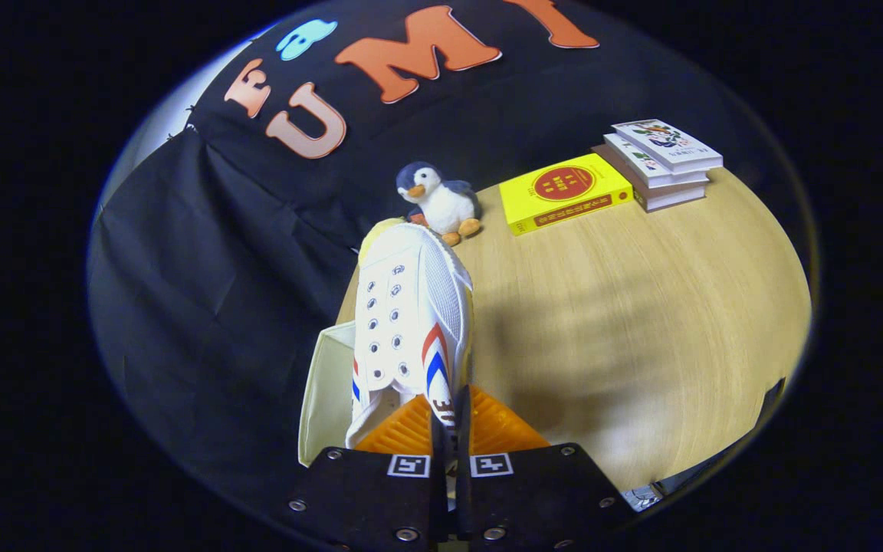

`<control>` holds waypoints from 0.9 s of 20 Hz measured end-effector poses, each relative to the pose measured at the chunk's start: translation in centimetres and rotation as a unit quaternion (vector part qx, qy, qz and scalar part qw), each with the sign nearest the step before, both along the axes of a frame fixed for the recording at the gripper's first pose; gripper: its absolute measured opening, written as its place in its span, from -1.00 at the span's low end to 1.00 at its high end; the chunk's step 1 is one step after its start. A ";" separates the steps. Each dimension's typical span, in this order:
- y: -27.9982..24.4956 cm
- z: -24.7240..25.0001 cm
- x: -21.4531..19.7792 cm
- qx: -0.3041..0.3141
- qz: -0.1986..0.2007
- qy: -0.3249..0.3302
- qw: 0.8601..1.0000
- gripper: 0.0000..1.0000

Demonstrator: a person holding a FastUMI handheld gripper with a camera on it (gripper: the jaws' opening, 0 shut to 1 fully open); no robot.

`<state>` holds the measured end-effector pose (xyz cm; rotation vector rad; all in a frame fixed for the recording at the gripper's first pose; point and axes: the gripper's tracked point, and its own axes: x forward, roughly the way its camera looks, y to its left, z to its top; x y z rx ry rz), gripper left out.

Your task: Open the storage box then place both shoes into the box .Put the left shoe in first, then the right shoe, with the right side of both shoes facing outward in a uniform manner.

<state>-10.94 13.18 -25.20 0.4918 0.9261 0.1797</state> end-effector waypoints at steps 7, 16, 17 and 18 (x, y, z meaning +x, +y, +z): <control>7.9 -2.4 -1.4 -0.002 0.045 0.049 0.998 -0.90; 10.3 -1.9 -1.3 0.005 0.059 0.055 0.997 -0.14; 10.6 -0.8 -0.7 0.026 0.053 0.037 0.998 -0.12; 10.6 0.8 -0.1 0.043 0.051 0.018 0.998 -0.10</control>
